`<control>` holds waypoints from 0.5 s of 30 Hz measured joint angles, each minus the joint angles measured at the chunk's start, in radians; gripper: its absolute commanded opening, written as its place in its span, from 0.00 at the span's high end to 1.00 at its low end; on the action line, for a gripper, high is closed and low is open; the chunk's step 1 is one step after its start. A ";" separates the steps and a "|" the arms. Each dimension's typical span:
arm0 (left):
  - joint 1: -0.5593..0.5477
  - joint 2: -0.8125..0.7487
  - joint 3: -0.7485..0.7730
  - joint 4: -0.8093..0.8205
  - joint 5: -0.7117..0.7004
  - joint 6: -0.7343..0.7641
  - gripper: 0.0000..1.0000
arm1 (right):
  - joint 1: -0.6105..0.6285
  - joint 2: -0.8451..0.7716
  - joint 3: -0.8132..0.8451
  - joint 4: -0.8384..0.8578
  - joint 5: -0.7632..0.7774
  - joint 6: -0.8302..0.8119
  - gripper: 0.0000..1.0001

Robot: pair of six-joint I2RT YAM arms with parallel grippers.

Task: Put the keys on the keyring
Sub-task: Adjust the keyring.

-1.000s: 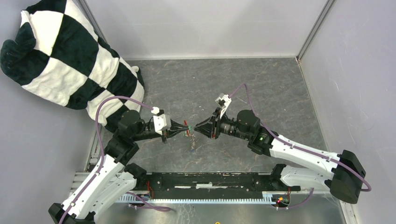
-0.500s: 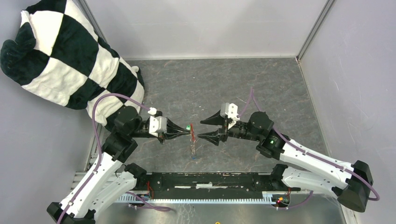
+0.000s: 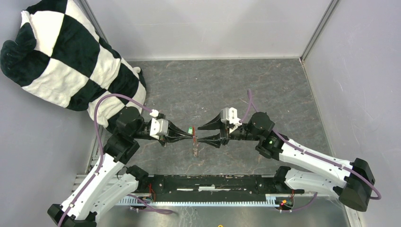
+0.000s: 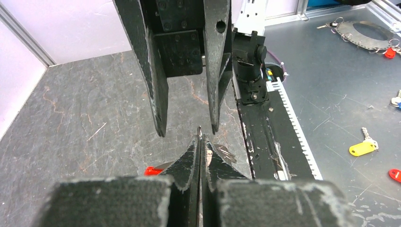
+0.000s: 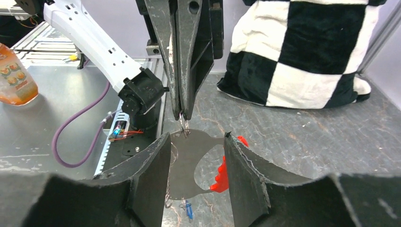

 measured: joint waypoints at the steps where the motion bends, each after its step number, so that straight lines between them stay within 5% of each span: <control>1: 0.000 0.000 0.002 0.000 0.003 0.000 0.98 | 0.000 0.009 0.000 0.003 -0.008 0.004 0.51; 15: 0.000 0.000 0.009 -0.029 0.003 0.002 0.98 | 0.001 0.053 0.020 0.034 -0.040 0.048 0.83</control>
